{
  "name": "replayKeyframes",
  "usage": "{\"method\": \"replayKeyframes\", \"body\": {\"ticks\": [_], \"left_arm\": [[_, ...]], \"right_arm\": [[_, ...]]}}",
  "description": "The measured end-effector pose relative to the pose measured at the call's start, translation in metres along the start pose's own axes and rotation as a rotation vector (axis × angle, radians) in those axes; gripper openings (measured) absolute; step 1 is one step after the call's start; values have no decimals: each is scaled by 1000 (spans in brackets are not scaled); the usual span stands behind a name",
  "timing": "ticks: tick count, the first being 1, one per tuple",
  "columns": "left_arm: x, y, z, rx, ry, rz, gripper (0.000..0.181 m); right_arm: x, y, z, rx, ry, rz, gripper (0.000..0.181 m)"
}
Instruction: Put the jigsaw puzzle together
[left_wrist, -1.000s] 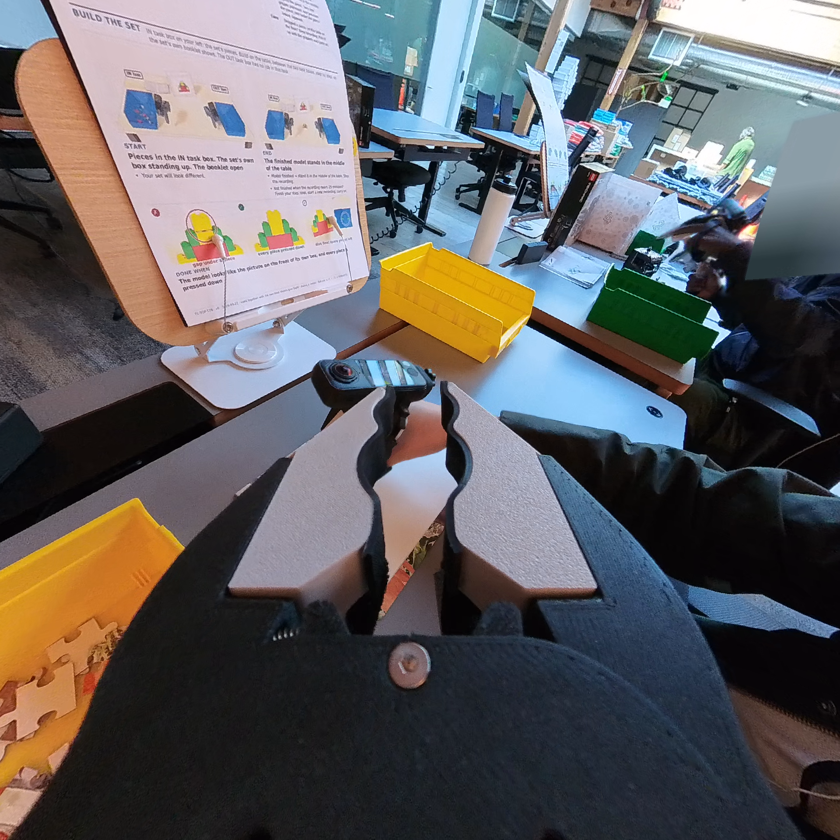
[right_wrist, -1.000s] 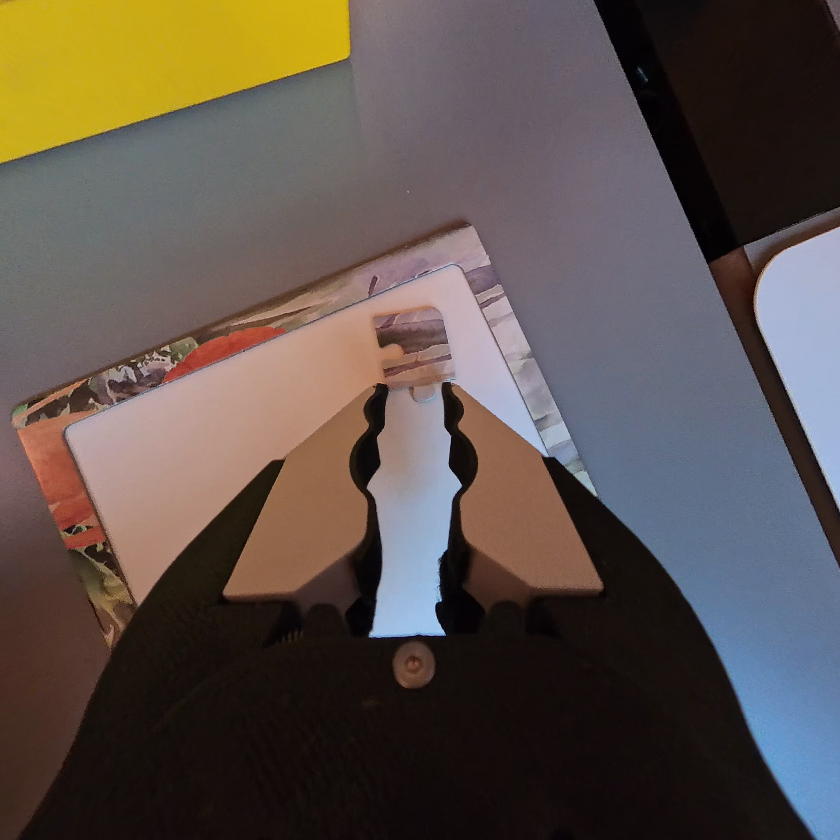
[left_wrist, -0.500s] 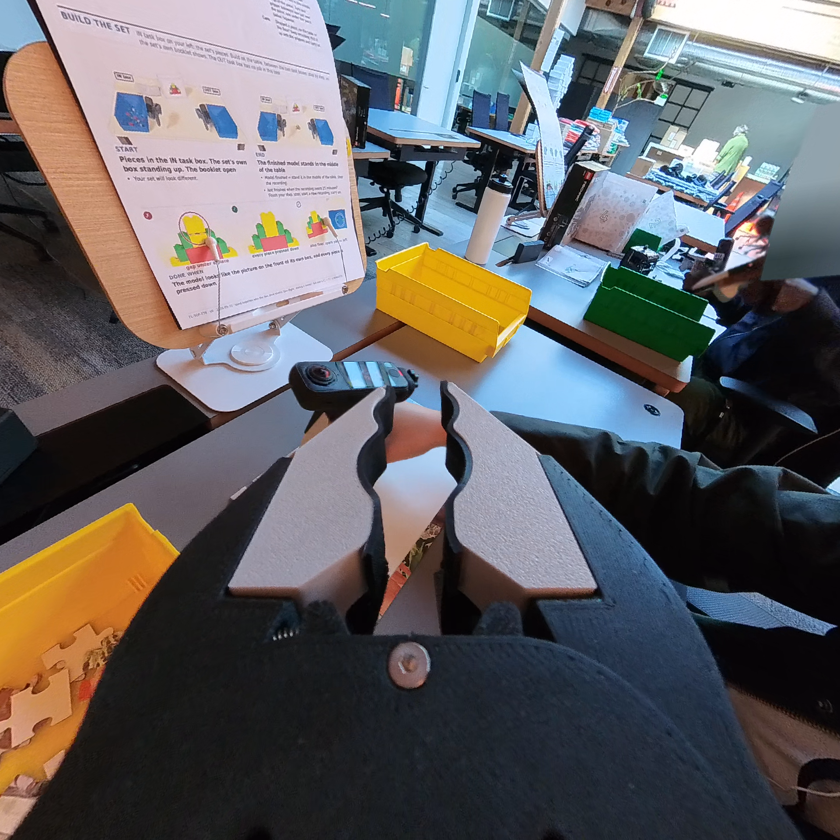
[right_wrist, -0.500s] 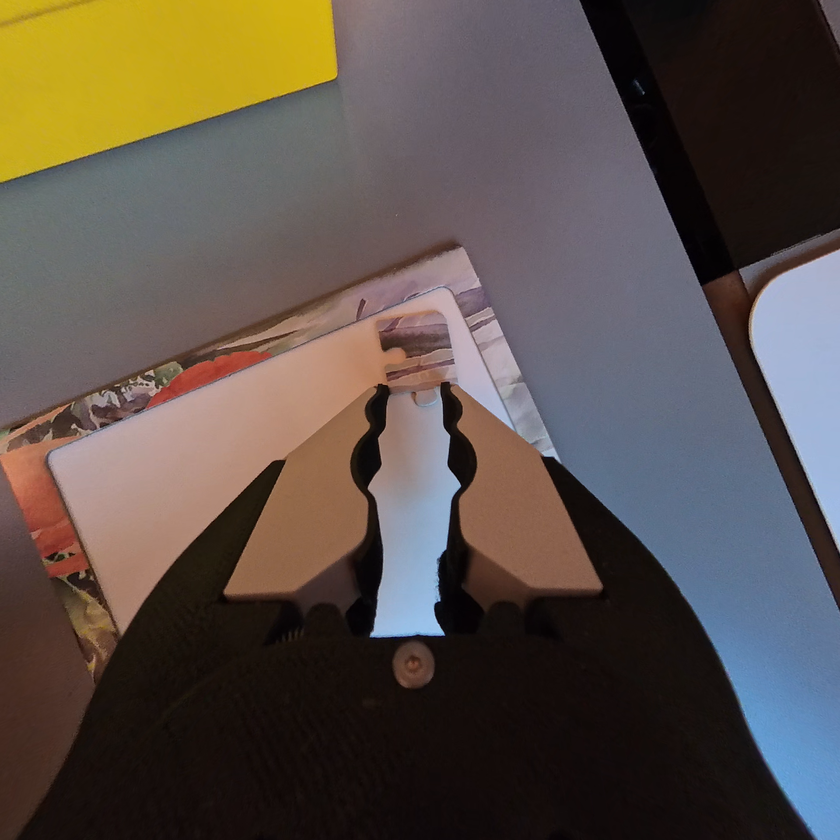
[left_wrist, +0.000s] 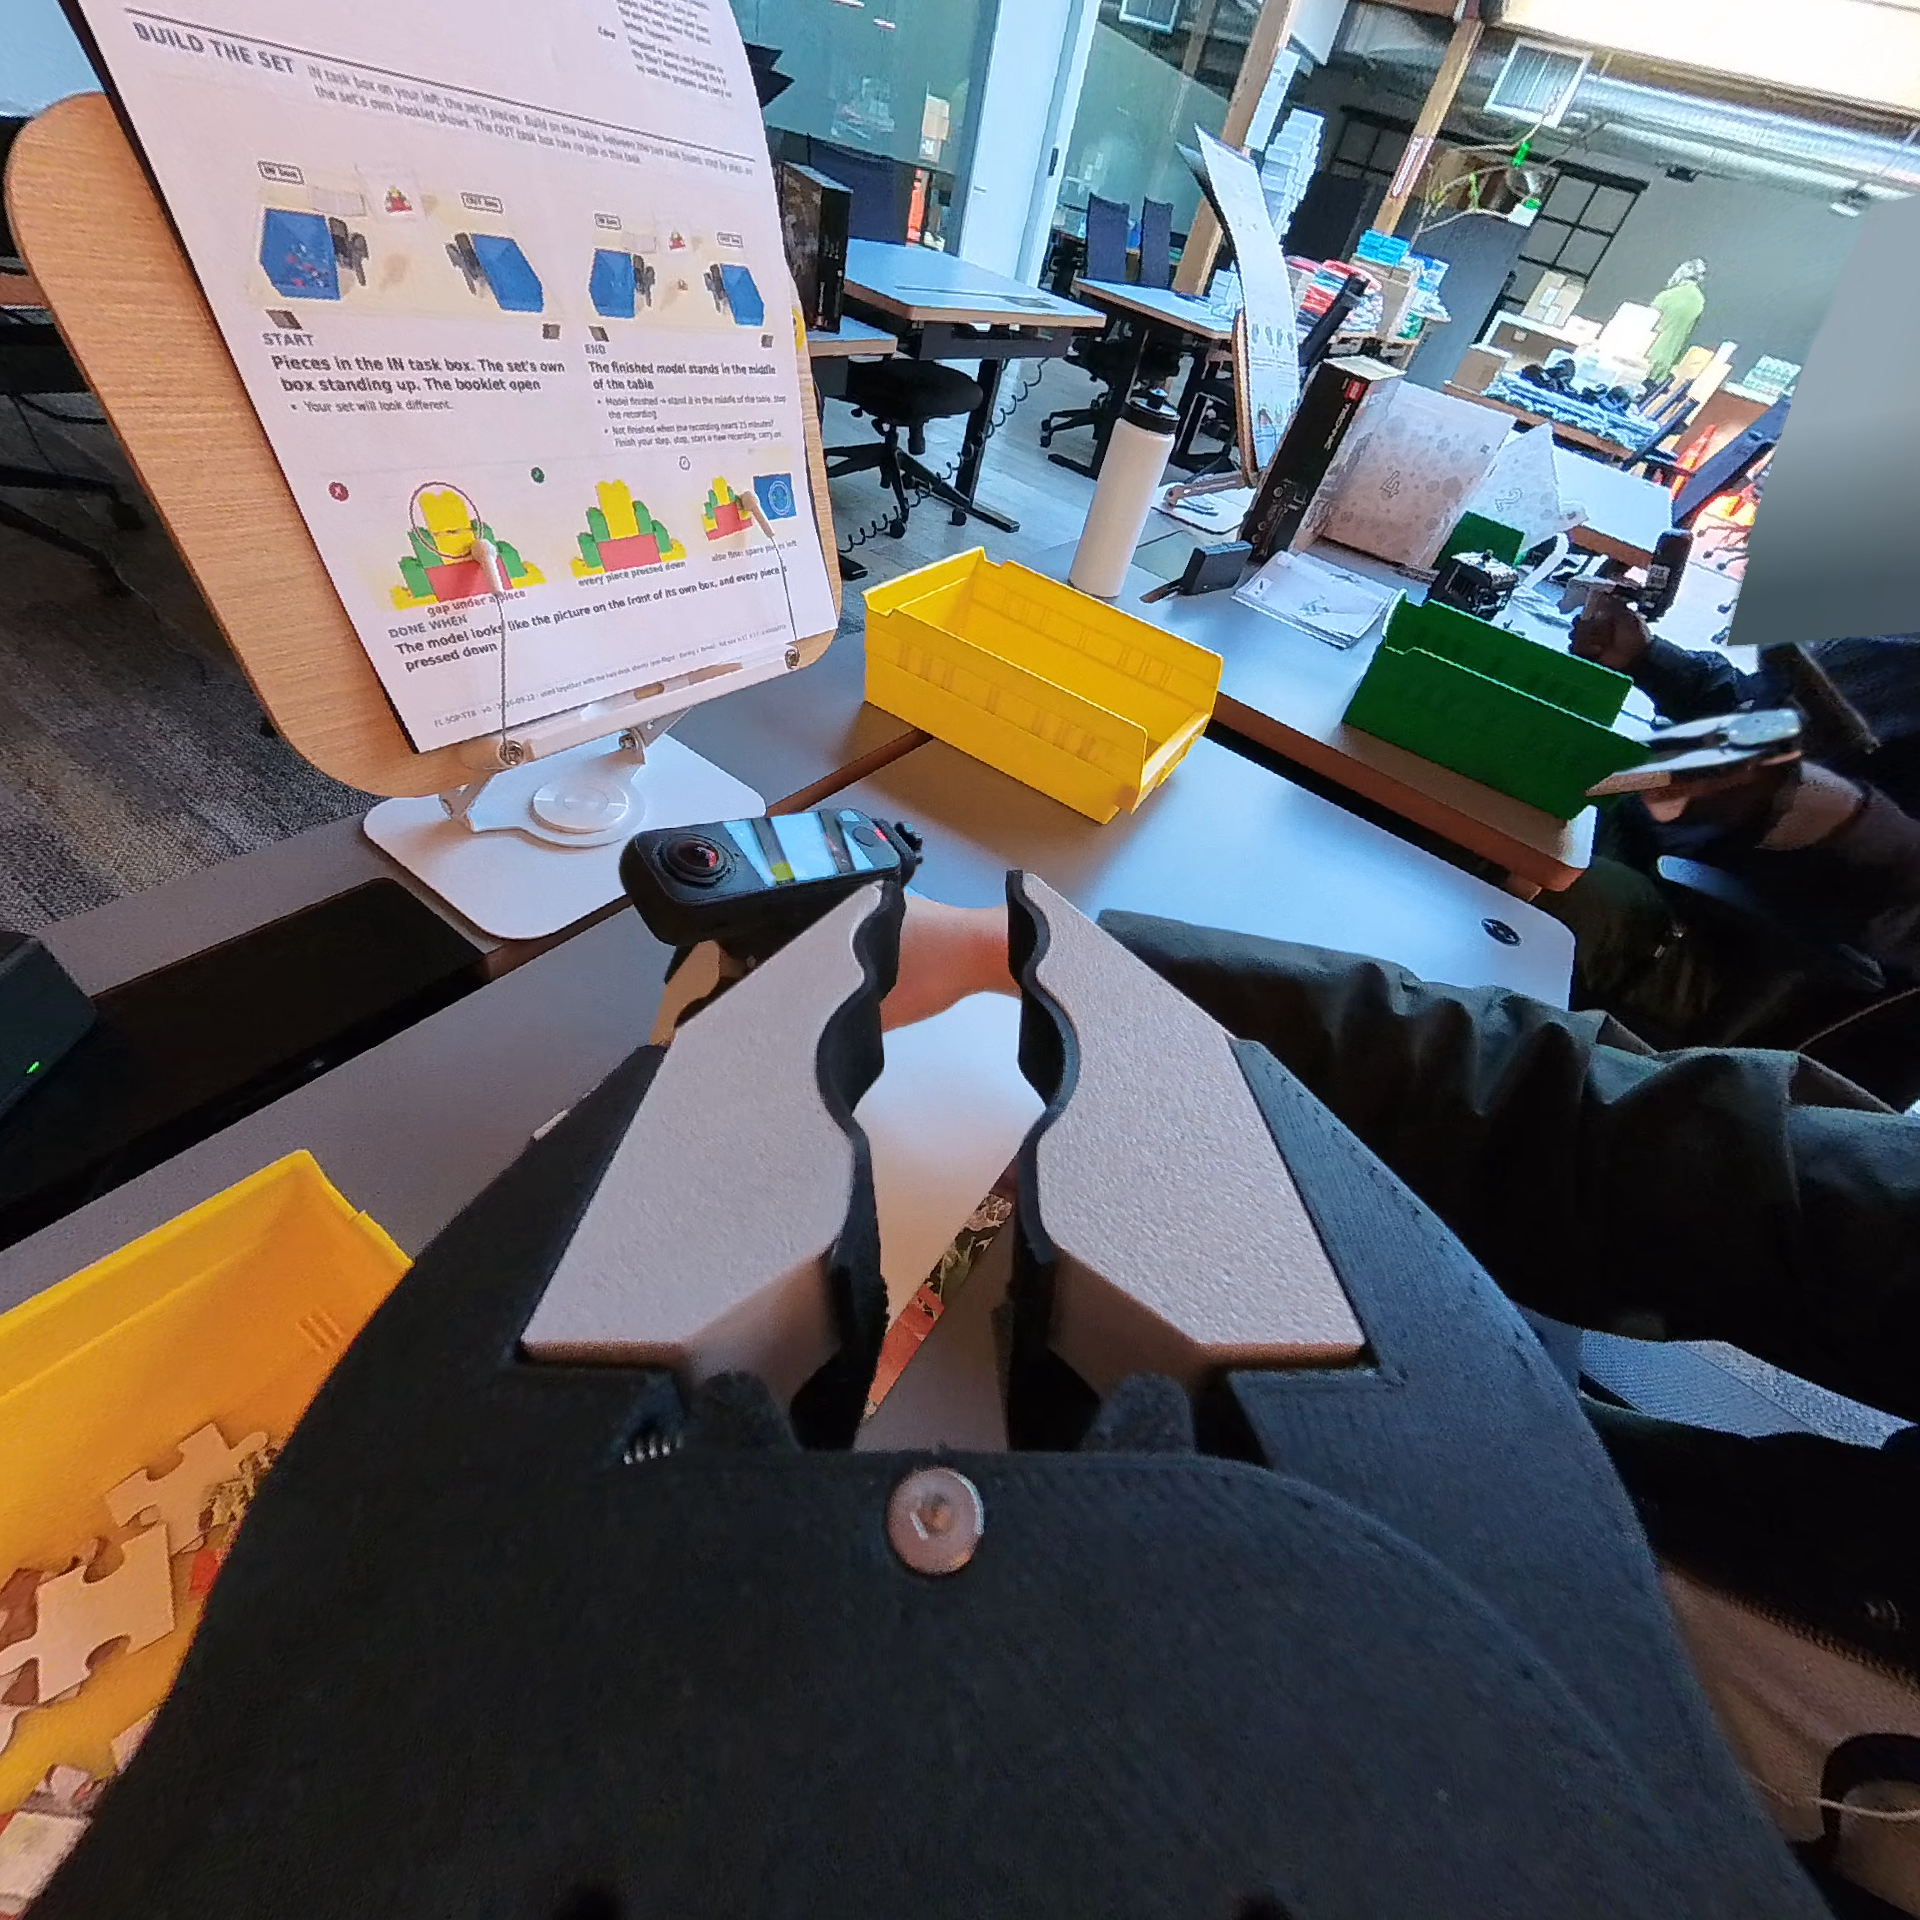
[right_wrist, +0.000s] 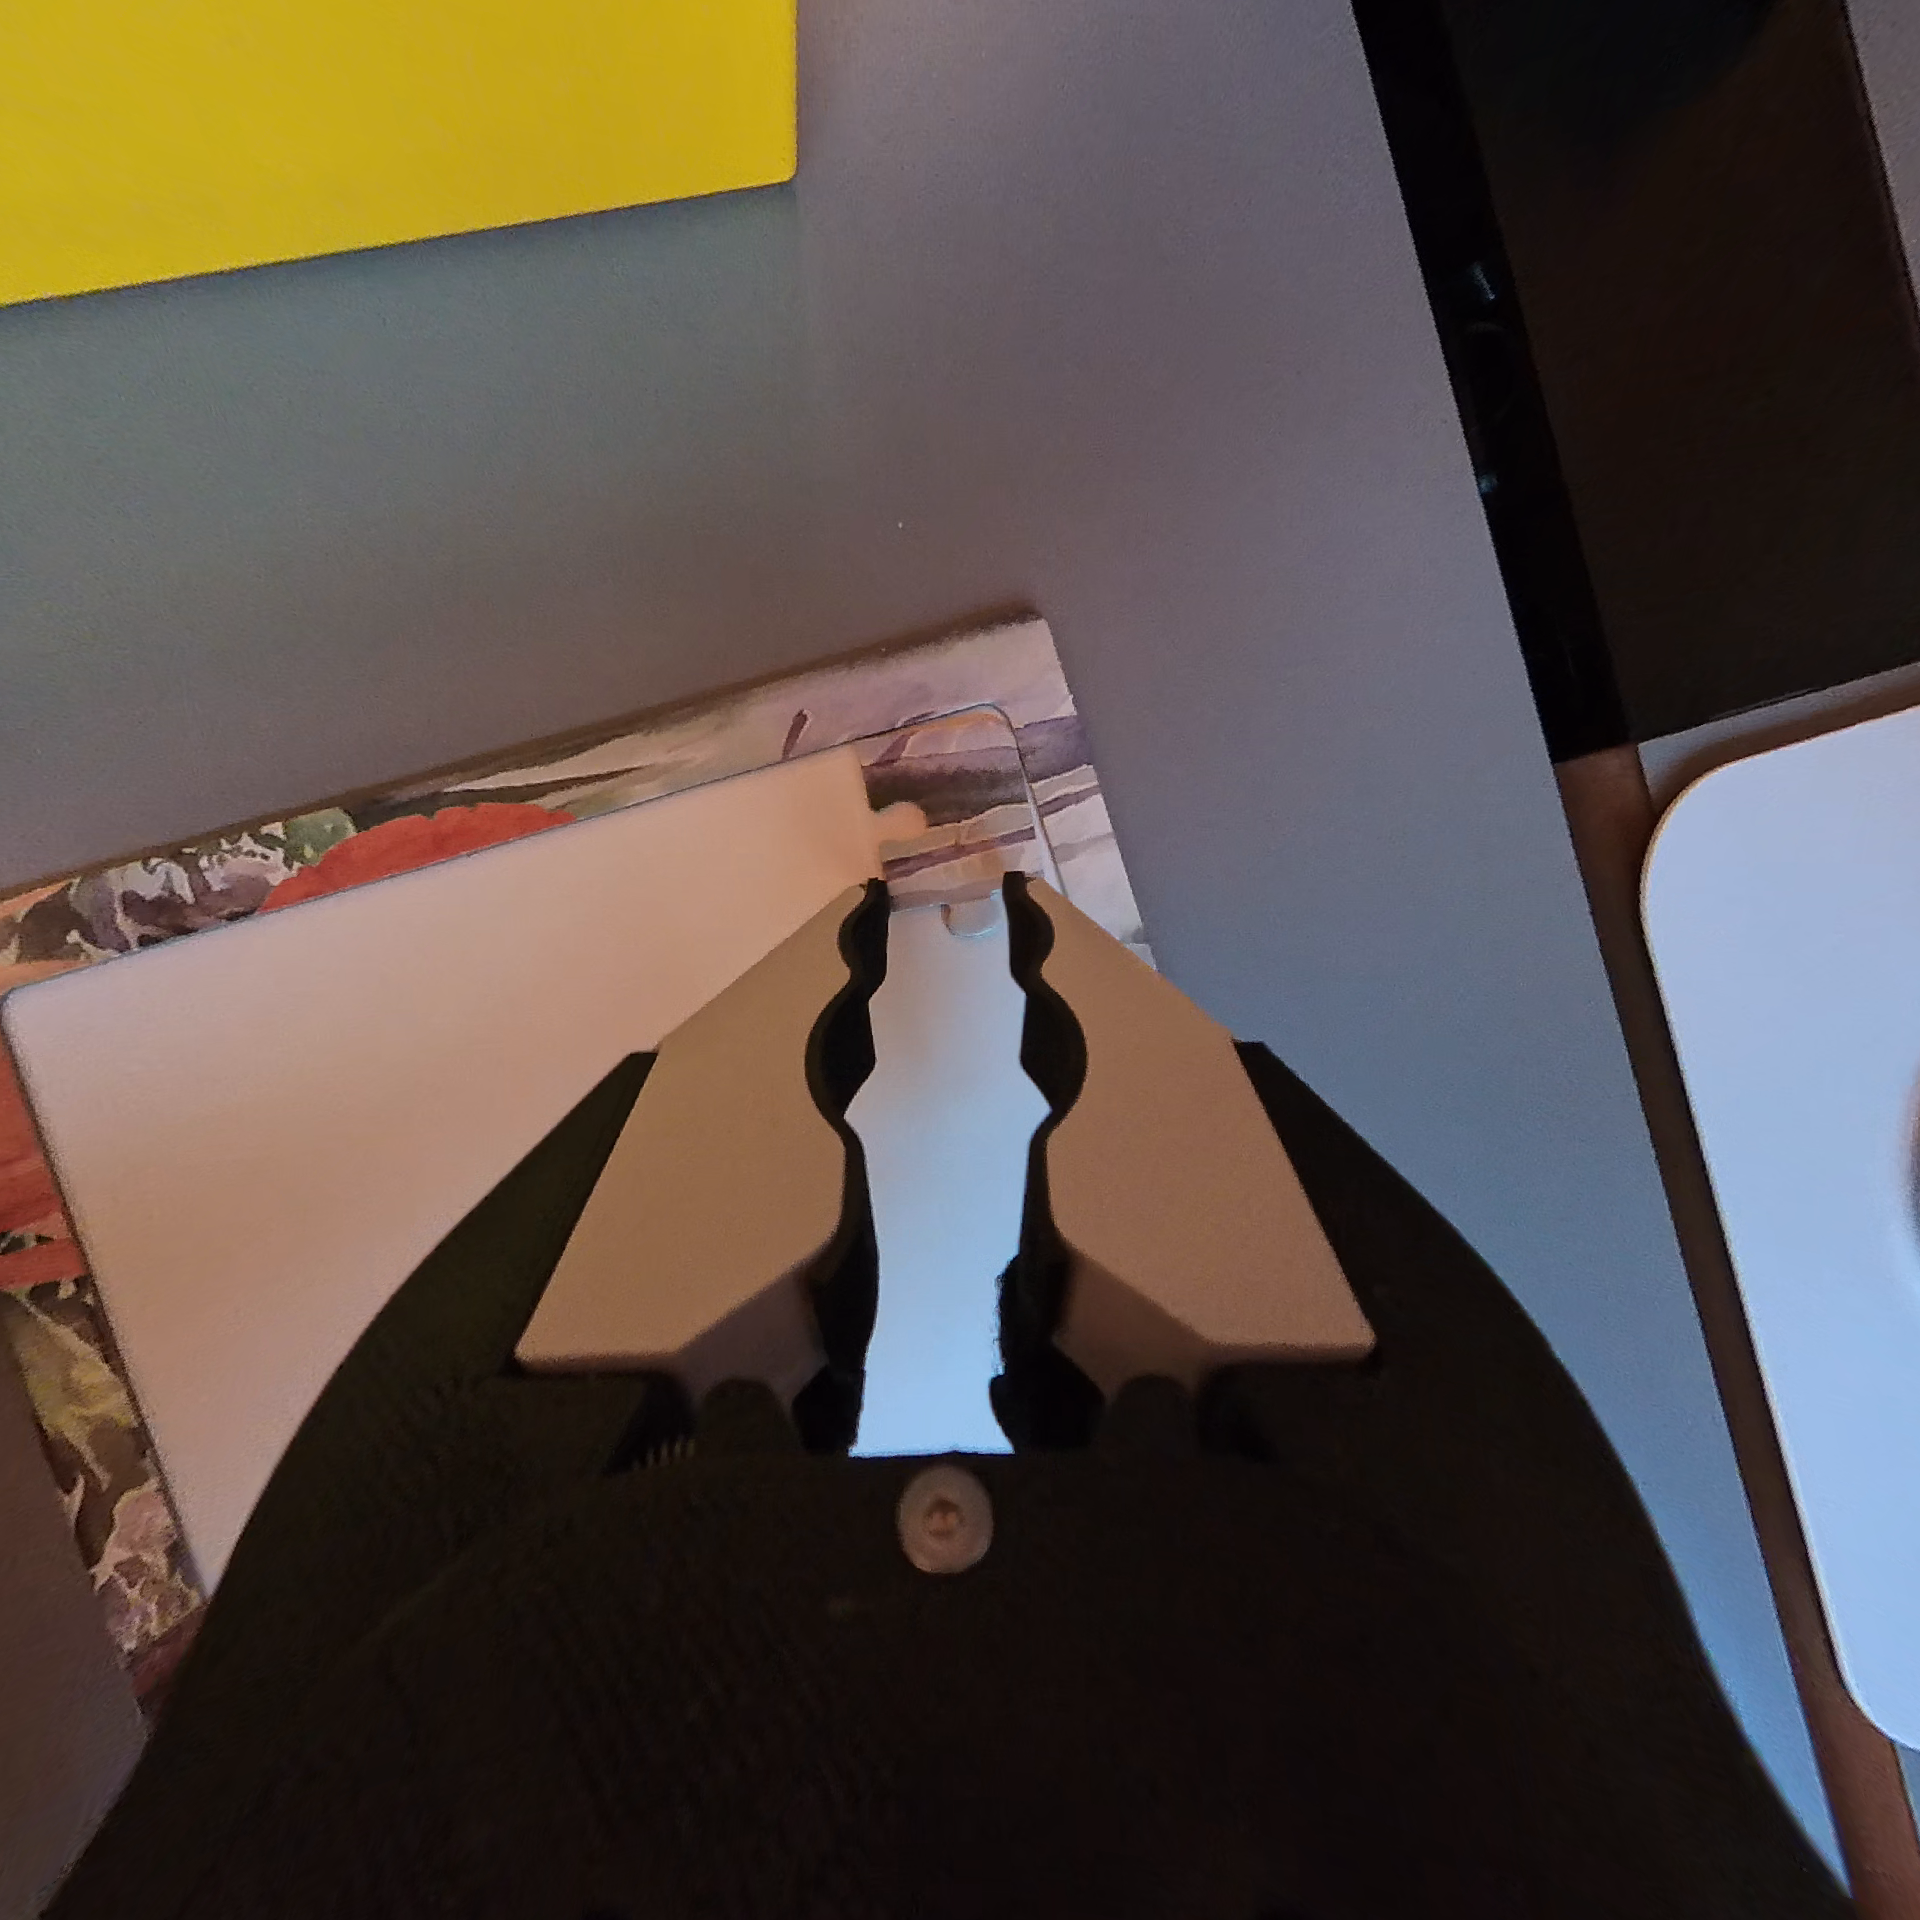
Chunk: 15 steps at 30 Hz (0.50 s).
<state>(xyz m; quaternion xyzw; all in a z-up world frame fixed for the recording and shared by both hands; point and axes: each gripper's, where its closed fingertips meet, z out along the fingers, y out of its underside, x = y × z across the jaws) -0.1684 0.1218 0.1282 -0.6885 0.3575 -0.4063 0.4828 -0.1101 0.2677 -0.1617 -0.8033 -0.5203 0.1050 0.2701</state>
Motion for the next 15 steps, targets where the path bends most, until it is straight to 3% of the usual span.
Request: {"method": "replayKeyframes", "body": {"ticks": [9,15], "left_arm": [[-1,2,1,-9,-2,1,19],[-1,1,0,-5,-3,-3,19]], "right_arm": [[3,-1,-1,13,-17,-48,24],[8,4,-7,45,-54,47,28]]}}
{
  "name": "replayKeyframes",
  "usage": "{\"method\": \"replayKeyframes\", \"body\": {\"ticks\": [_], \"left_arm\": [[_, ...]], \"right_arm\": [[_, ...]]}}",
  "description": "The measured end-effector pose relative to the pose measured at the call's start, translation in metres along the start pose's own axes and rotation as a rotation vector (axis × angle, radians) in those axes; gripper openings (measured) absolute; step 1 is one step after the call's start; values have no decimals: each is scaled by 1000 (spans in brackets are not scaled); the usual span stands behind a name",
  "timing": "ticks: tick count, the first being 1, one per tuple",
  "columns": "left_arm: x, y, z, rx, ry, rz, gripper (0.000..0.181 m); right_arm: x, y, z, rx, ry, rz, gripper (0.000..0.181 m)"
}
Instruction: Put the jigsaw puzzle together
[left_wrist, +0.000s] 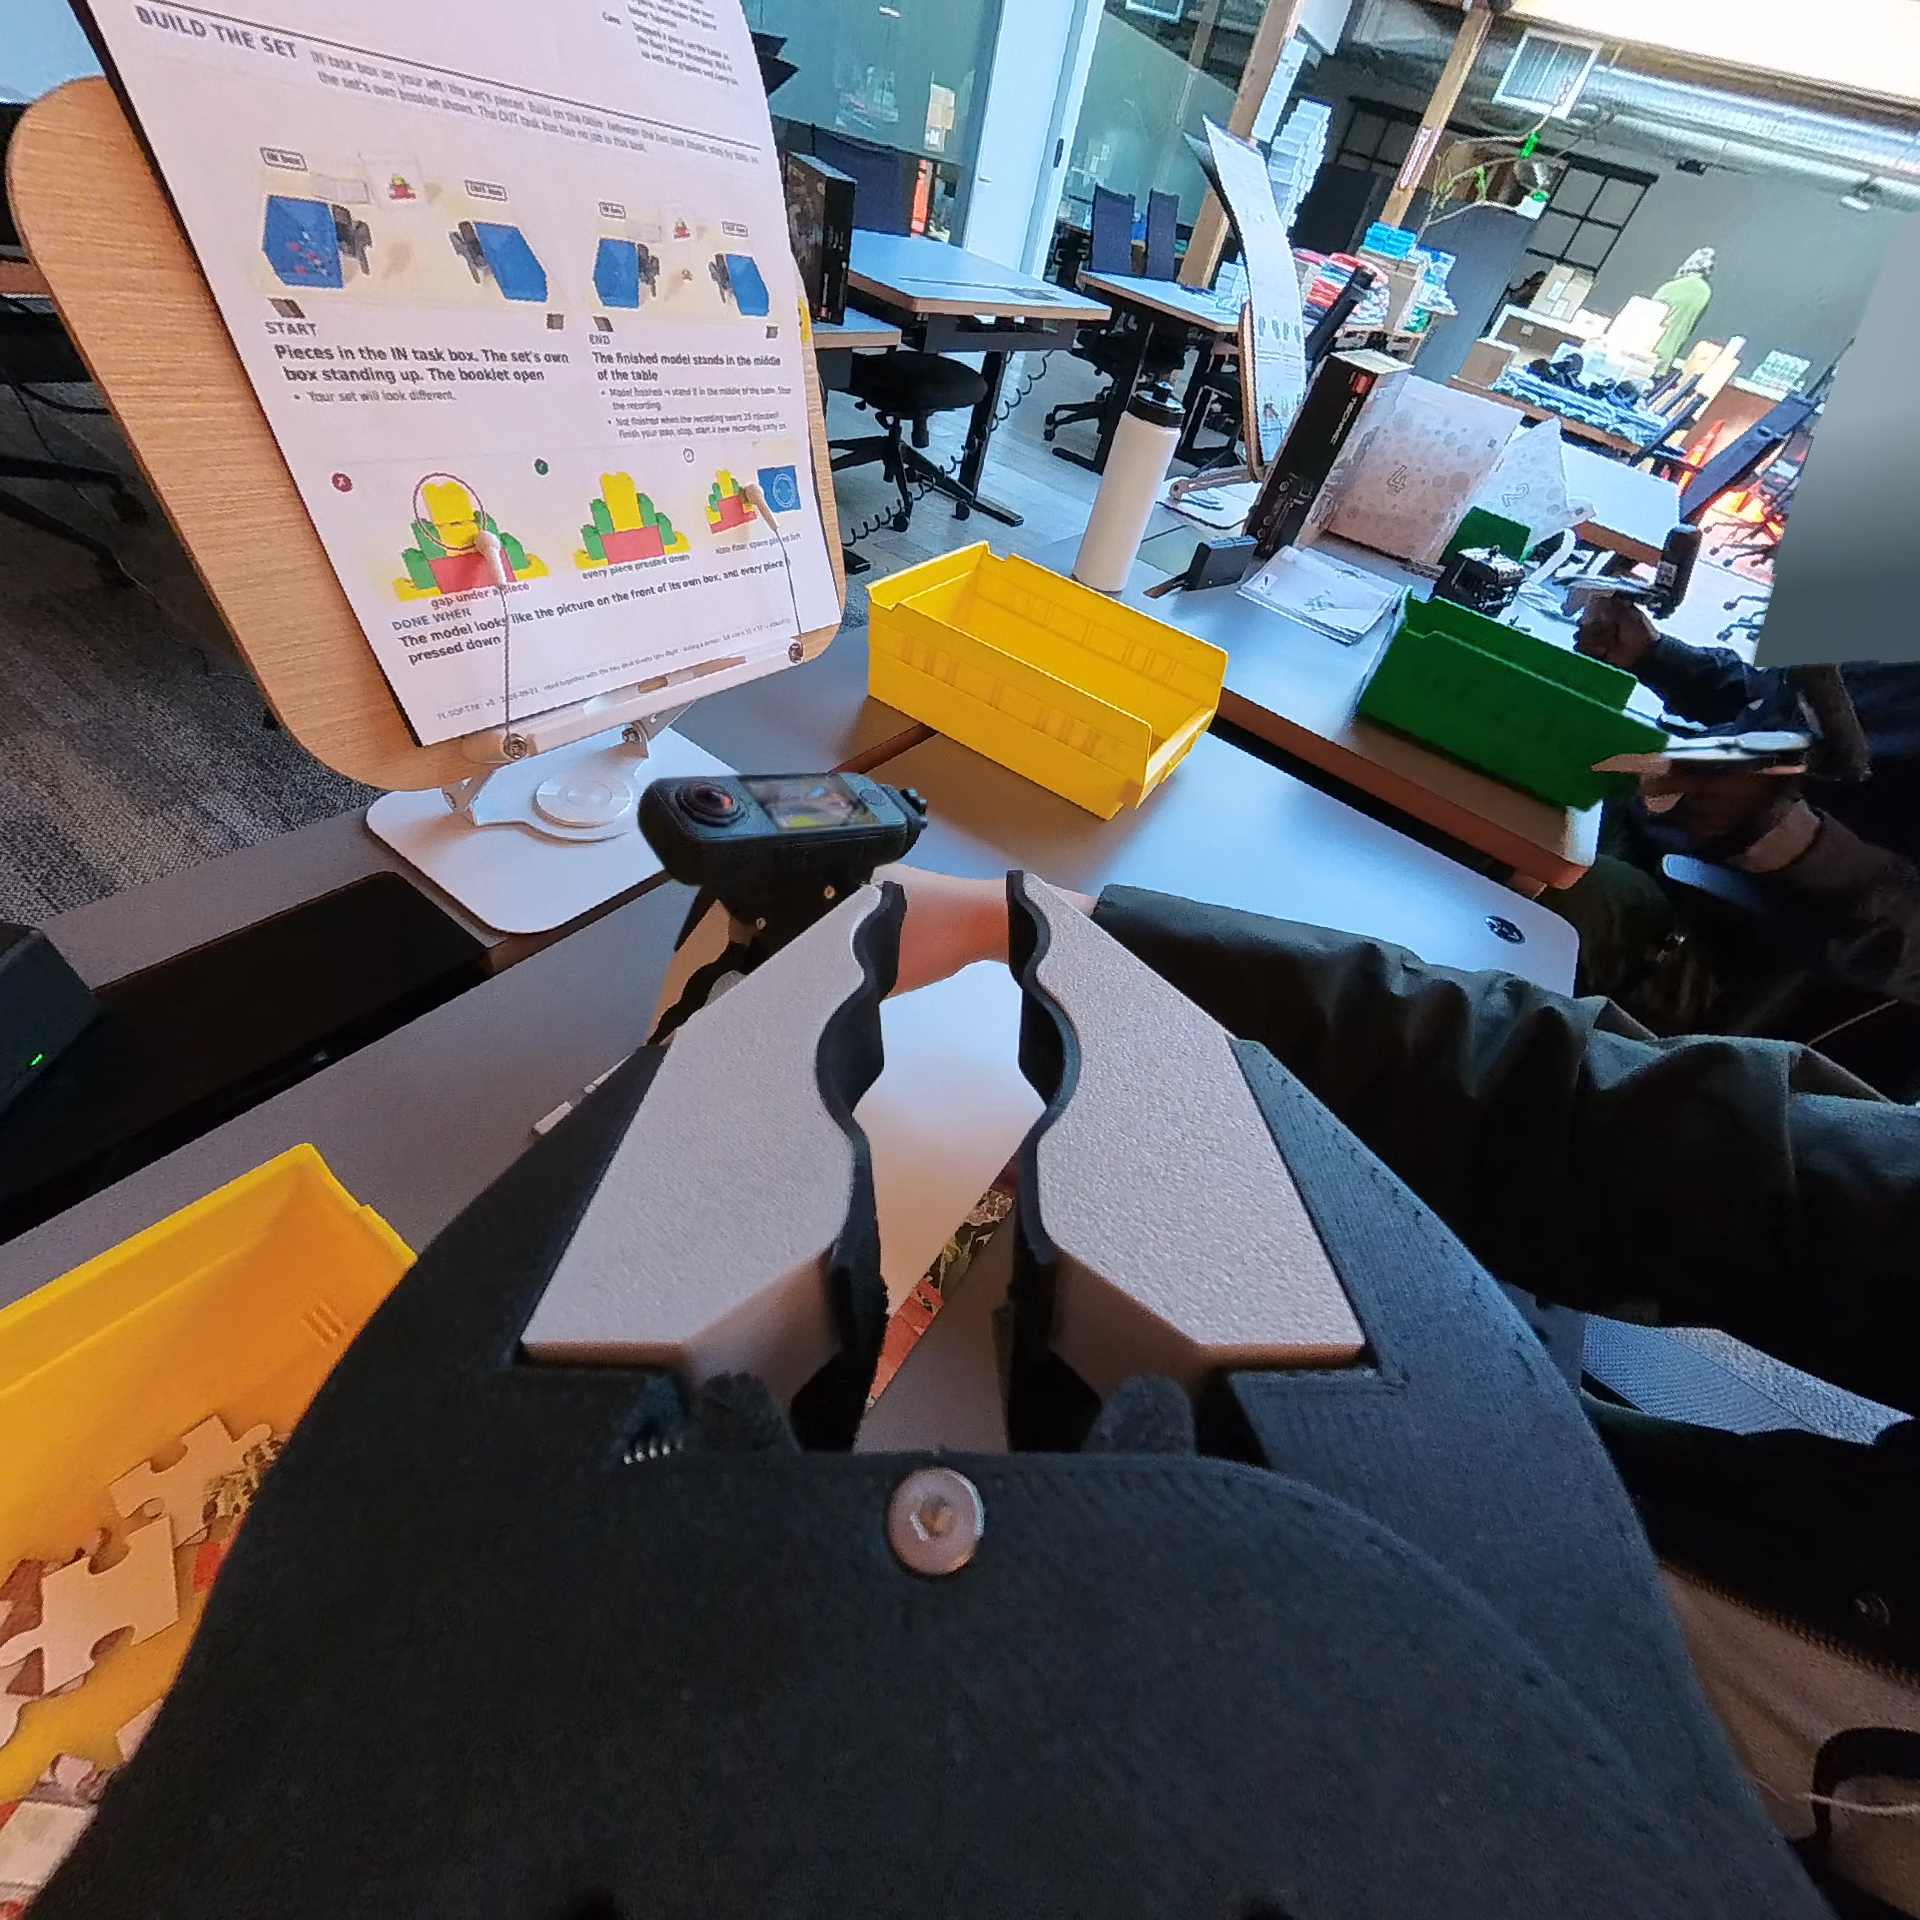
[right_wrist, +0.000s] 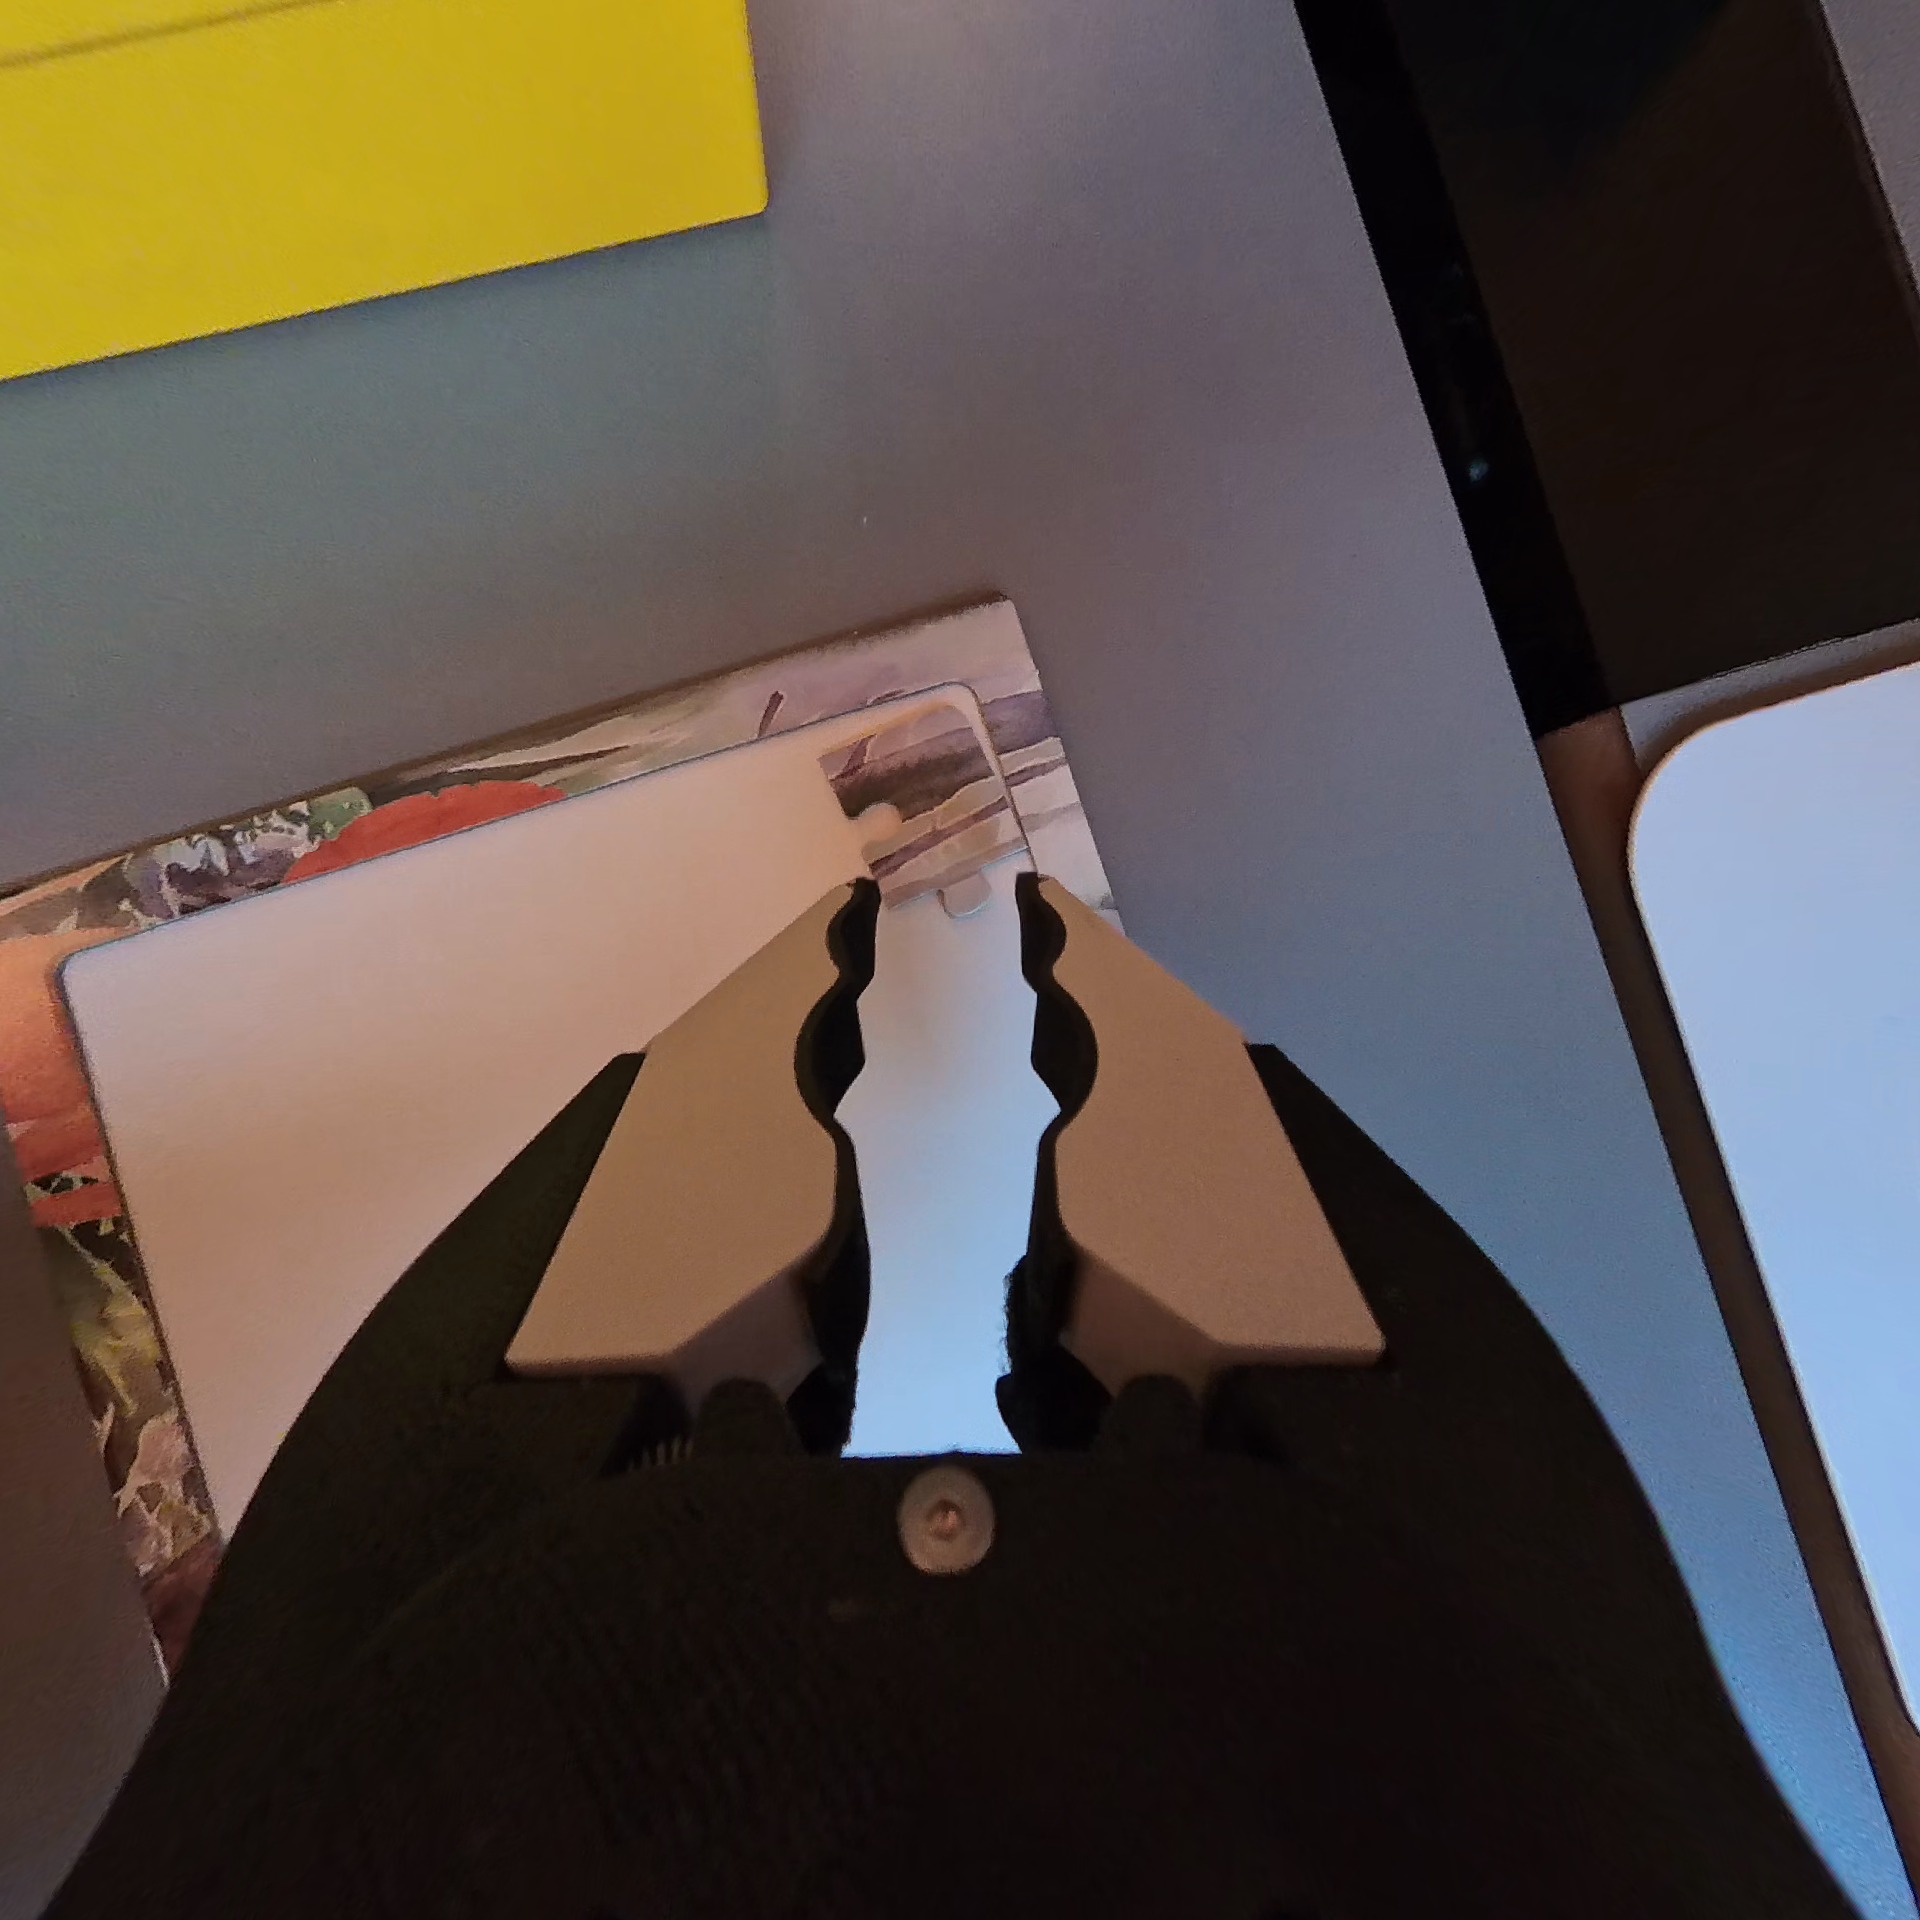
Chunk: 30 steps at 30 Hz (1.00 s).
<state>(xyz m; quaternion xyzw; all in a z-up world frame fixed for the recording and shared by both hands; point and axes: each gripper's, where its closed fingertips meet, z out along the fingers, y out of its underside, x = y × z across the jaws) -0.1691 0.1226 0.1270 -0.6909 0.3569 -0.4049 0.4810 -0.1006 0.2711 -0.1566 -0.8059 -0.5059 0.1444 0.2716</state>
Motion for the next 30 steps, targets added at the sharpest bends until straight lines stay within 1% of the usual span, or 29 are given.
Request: {"method": "replayKeyframes", "body": {"ticks": [7,16,18,21,24,25,27,28,29,30], "left_arm": [[0,1,1,-6,0,0,19],[-2,3,3,-13,2,-8,19],[-3,6,5,-30,0,-12,19],[-9,23,11,-120,-32,-21,21],[-19,55,22,-274,-103,-48,21],[-20,65,27,-310,-124,-66,24],[-12,80,42,-342,-127,-72,31],[-8,91,50,-362,-135,-61,43],[-11,105,56,-378,-192,-51,73],[-18,119,61,-381,-275,-32,97]], "right_arm": [[-3,1,5,-6,-8,-8,28],[-4,-6,12,-10,9,4,28],[-5,-9,10,9,12,2,28],[-4,-11,3,42,3,25,28],[-2,-6,-9,65,1,43,28],[-2,-4,-13,71,-4,36,28],[-2,1,-20,82,-15,17,29],[-1,3,-22,88,-14,13,29],[-1,3,-23,100,-15,13,30],[-2,3,-24,113,-19,17,30]]}}
